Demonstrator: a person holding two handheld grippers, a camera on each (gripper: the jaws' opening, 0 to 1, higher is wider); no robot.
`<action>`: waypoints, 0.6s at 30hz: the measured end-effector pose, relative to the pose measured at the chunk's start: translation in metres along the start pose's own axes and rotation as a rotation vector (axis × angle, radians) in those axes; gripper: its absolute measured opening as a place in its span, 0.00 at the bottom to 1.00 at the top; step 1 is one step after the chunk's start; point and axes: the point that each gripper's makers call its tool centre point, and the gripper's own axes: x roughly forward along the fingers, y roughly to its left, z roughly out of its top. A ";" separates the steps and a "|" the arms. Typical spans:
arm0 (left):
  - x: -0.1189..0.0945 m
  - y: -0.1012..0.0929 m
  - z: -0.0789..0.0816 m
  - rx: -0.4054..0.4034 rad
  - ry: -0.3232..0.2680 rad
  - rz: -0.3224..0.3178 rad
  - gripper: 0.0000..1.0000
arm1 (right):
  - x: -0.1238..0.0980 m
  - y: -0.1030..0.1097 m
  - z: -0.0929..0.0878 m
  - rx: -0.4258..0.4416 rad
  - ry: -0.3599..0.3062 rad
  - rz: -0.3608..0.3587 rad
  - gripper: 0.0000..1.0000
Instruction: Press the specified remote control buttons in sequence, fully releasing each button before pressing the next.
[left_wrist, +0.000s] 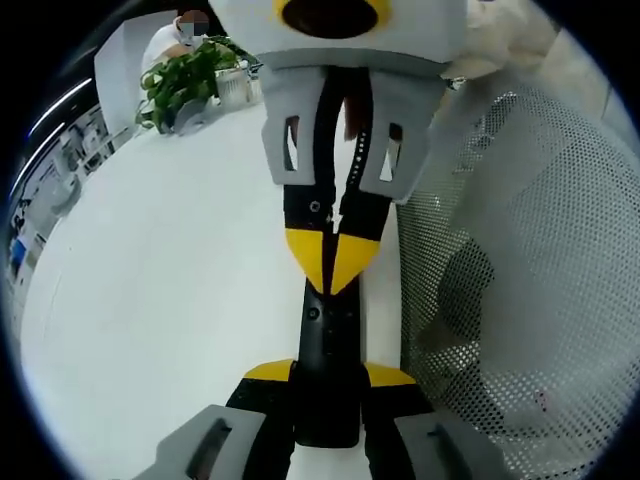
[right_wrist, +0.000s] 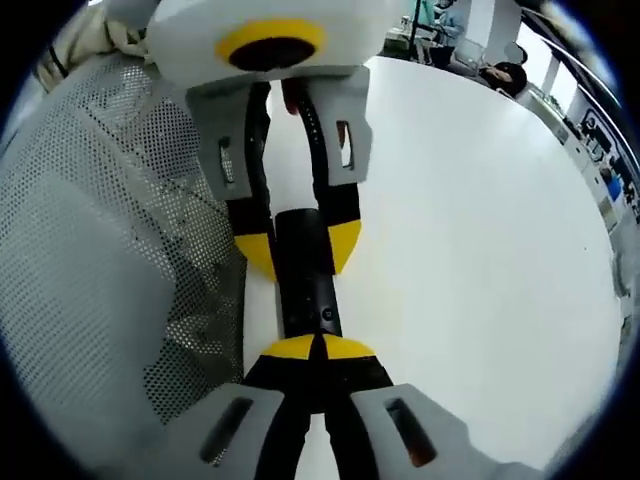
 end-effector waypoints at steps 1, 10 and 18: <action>0.000 0.000 0.000 -0.002 -0.001 0.000 0.24 | 0.000 0.000 0.000 -0.004 0.000 0.001 0.00; 0.000 0.000 0.000 -0.022 -0.006 -0.004 0.24 | -0.003 0.001 -0.004 -0.039 0.006 -0.017 0.00; 0.000 0.000 0.000 -0.020 -0.009 -0.005 0.24 | -0.004 0.001 -0.007 -0.021 -0.002 -0.013 0.00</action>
